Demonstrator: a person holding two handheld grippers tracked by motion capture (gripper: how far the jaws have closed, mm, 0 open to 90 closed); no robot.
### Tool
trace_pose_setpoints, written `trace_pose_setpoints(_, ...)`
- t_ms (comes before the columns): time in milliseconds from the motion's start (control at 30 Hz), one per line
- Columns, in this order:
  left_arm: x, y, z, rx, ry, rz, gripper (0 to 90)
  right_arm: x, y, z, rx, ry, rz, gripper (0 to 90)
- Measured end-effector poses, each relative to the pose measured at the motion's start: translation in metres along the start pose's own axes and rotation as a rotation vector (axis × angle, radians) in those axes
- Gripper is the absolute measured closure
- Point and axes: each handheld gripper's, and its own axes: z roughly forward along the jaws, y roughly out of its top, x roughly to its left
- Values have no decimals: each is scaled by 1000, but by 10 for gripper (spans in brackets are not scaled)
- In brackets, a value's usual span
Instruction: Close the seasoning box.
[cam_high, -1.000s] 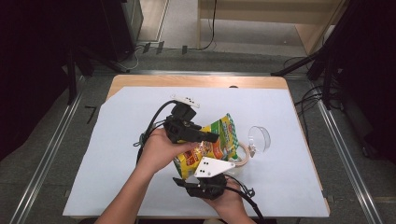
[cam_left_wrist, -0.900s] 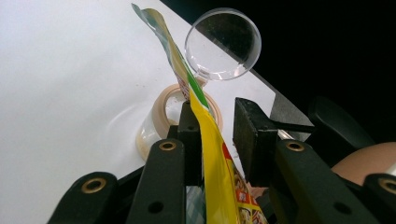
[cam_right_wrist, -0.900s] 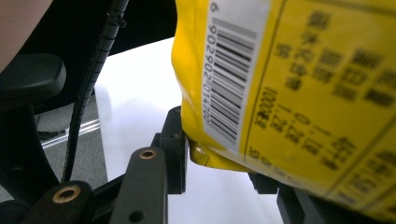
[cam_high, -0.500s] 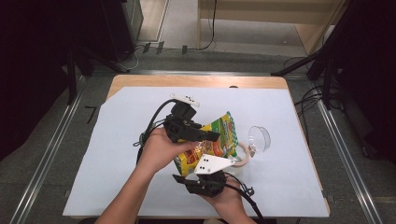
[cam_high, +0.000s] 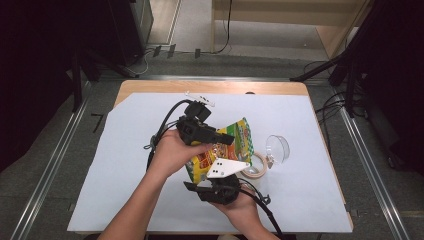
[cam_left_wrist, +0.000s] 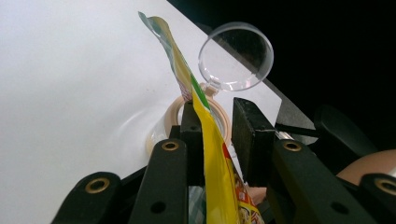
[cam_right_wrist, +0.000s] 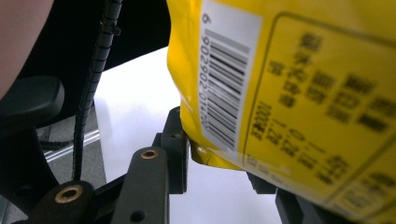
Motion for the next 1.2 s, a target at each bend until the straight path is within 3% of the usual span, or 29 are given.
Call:
trace_pose_setpoints(300, 1, -1, -1, -24, 0, 2, 745, -3, 0, 4, -10, 9, -5, 662)
trace_pose_setpoints(500, -5, -2, -3, -36, 4, 31, 725, 0, 1, 0, -13, 1, -14, 662)
trace_pose_setpoints(600, -6, -1, -2, -46, 20, 18, 722, 0, 2, -2, -18, 10, -3, 662)
trace_pose_setpoints(900, -1, 0, 2, -16, 25, -8, 729, 0, 0, -3, -19, 21, 23, 661)
trace_pose_setpoints(1200, -5, -1, 3, 4, 59, 22, 747, 1, -1, -3, -14, 15, 10, 663)
